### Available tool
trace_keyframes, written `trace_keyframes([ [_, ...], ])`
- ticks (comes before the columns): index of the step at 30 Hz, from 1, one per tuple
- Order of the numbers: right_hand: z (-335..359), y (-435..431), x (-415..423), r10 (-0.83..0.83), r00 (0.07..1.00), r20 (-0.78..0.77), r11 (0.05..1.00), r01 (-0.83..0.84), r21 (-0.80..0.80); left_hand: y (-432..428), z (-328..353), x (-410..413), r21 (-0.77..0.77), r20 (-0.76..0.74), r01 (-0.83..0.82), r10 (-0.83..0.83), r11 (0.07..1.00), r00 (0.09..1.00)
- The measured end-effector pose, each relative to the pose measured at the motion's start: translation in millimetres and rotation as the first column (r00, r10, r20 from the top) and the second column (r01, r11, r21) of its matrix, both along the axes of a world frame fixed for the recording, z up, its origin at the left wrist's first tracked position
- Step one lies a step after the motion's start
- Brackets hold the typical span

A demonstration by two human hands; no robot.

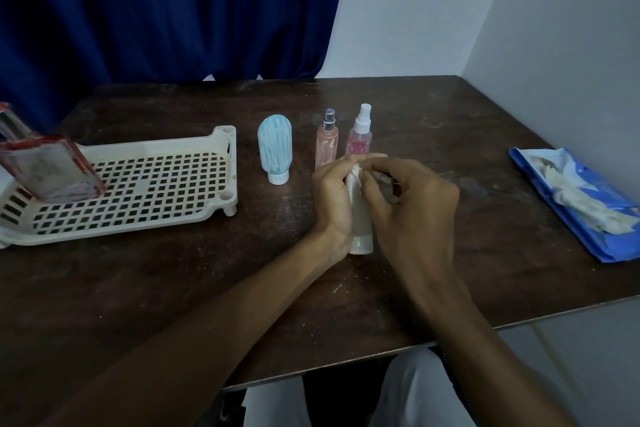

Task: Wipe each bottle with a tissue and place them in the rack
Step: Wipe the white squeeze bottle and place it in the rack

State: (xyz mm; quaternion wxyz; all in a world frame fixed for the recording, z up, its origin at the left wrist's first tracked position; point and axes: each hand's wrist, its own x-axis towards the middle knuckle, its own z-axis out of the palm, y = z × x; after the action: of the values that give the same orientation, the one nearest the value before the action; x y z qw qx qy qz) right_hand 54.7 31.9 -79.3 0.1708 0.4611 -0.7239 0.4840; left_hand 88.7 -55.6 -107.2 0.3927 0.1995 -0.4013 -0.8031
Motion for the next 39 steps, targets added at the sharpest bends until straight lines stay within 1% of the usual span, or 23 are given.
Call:
trace_keyframes([
  [4, 1, 5, 4, 0.051, 0.997, -0.059, 0.999, -0.050, 0.018, -1, 2, 1, -0.019, 0.039, 0.025, -0.024, 1.000, 0.999],
  [8, -4, 19, 2, 0.149, 0.986, -0.072, 0.985, -0.141, 0.099, -1, 7, 3, 0.049, 0.034, 0.098, -0.100, 0.994, 0.994],
  [14, -14, 25, 8, 0.075, 0.996, -0.040, 0.996, -0.073, 0.049, 2, 8, 7, 0.024, 0.065, 0.198, -0.199, 0.980, 0.978],
  [18, -17, 22, 10, 0.023, 0.999, -0.038, 1.000, -0.023, 0.021, 6, 7, 8, -0.049, 0.075, 0.246, -0.242, 0.968, 0.967],
  [21, -16, 22, 10, 0.023, 0.999, -0.030, 1.000, -0.023, -0.005, 6, 7, 8, -0.107, 0.063, 0.217, -0.211, 0.970, 0.975],
  [25, -10, 17, 5, -0.001, 0.998, -0.056, 1.000, 0.001, -0.010, 8, 4, 6, -0.189, 0.077, 0.157, -0.145, 0.969, 0.986],
  [29, -3, 12, 1, -0.019, 0.998, -0.063, 1.000, 0.018, -0.013, 8, 2, 3, -0.239, 0.112, 0.051, -0.024, 0.970, 0.993],
  [32, -4, 11, 5, 0.019, 0.999, -0.051, 1.000, -0.019, 0.002, 8, 4, 4, -0.216, 0.109, 0.049, -0.026, 0.975, 0.994],
  [36, -14, 21, 10, 0.098, 0.994, -0.038, 0.994, -0.097, 0.045, 5, 7, 5, -0.128, 0.090, 0.061, -0.050, 0.990, 0.995],
  [39, -16, 31, 4, 0.078, 0.997, -0.017, 0.995, -0.077, 0.066, 7, 10, 3, -0.100, 0.103, 0.050, -0.040, 0.994, 0.994],
])
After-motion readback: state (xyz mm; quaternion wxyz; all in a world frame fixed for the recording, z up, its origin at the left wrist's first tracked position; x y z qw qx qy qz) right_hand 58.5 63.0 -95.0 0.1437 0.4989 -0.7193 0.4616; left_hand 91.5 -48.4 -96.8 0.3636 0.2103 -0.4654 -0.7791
